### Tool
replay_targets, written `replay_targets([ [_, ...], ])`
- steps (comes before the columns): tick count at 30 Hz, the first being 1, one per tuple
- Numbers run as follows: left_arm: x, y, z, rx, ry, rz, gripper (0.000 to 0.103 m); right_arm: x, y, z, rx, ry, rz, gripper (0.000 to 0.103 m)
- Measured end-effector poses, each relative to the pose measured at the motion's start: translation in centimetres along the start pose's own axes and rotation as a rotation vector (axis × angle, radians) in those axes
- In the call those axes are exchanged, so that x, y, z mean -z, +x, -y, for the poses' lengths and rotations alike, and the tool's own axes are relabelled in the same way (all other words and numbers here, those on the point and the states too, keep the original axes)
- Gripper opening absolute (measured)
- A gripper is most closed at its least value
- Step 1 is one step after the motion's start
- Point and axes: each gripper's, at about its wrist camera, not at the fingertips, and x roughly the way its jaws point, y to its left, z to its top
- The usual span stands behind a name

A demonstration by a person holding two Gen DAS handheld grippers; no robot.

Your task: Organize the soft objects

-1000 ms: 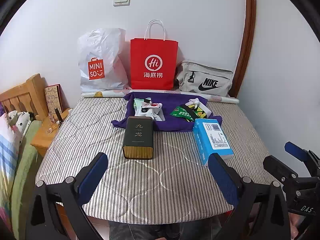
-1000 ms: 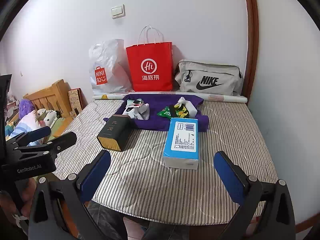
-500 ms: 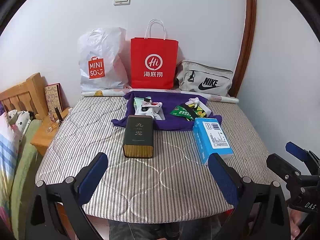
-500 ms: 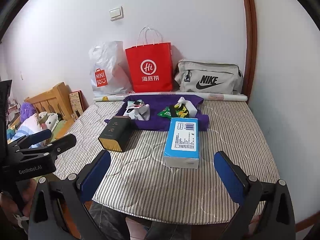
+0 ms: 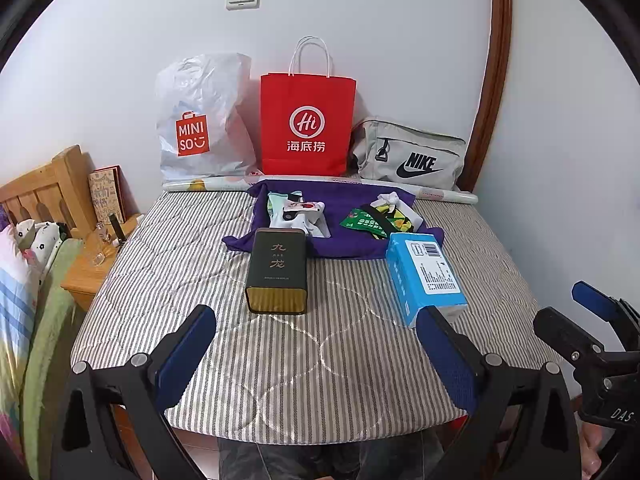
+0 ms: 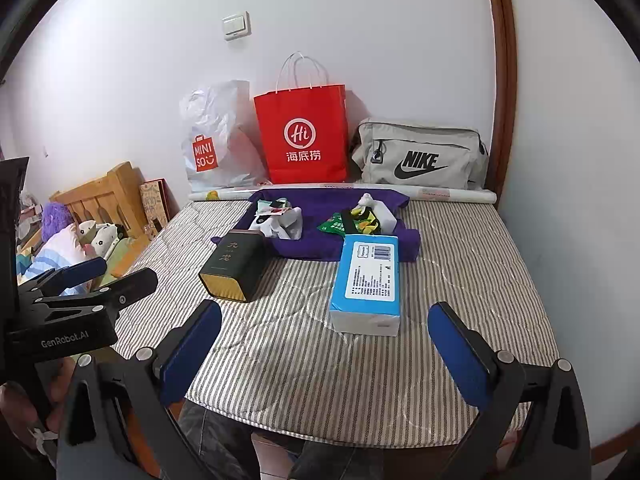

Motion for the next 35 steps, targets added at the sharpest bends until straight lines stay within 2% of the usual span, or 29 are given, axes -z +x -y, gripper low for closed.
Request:
replay_targets([
  [35,0.16,-0.02,0.12,0.007,0.007,0.011,0.101,-0.25,-0.49,-0.30,-0.004,-0.005,0.008,0.102],
])
